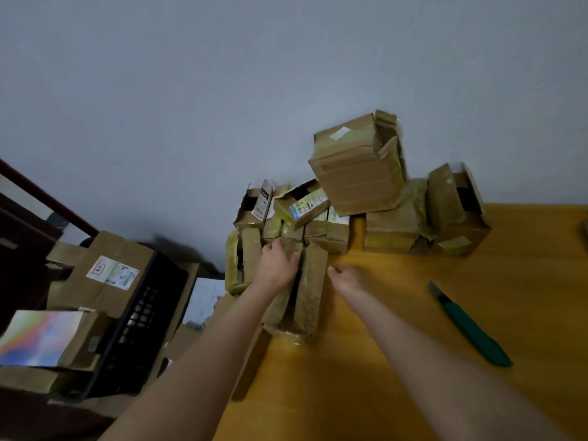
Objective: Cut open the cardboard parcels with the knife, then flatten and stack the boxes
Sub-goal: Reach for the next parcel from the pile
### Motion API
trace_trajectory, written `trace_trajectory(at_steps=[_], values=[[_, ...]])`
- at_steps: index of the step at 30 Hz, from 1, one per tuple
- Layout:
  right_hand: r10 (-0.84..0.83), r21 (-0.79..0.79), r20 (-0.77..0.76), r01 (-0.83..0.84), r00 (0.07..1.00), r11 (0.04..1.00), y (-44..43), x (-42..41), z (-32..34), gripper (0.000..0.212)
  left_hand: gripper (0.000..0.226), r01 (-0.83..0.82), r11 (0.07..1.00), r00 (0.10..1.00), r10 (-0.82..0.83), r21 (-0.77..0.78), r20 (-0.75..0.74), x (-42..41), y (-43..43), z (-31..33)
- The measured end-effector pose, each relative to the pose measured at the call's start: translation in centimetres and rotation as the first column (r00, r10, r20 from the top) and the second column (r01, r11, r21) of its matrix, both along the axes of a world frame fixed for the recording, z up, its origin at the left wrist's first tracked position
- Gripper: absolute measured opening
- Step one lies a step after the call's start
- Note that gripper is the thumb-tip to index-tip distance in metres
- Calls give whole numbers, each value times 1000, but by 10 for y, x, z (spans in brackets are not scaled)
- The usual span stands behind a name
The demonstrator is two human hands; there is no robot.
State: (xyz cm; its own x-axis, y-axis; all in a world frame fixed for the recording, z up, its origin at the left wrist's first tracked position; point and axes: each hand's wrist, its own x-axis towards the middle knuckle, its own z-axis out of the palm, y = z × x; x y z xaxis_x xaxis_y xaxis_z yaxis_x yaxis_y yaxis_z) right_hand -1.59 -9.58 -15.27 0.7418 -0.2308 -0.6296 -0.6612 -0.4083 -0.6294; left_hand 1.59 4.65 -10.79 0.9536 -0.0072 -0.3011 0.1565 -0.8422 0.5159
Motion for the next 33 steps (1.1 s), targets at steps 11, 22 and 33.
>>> trace_trajectory(at_steps=[11,22,33], values=[[-547,373,-160,563,822,738,8,11,-7,61,59,-54,971,939,-30,-233,-343,40,-6,-4],[-935,464,2,828,355,316,-27,-36,42,77,64,-49,780,879,-263,-624,-398,20,-45,32],[-837,166,182,822,517,544,-38,-74,29,42,39,300,800,889,-433,-519,-153,-6,-65,17]])
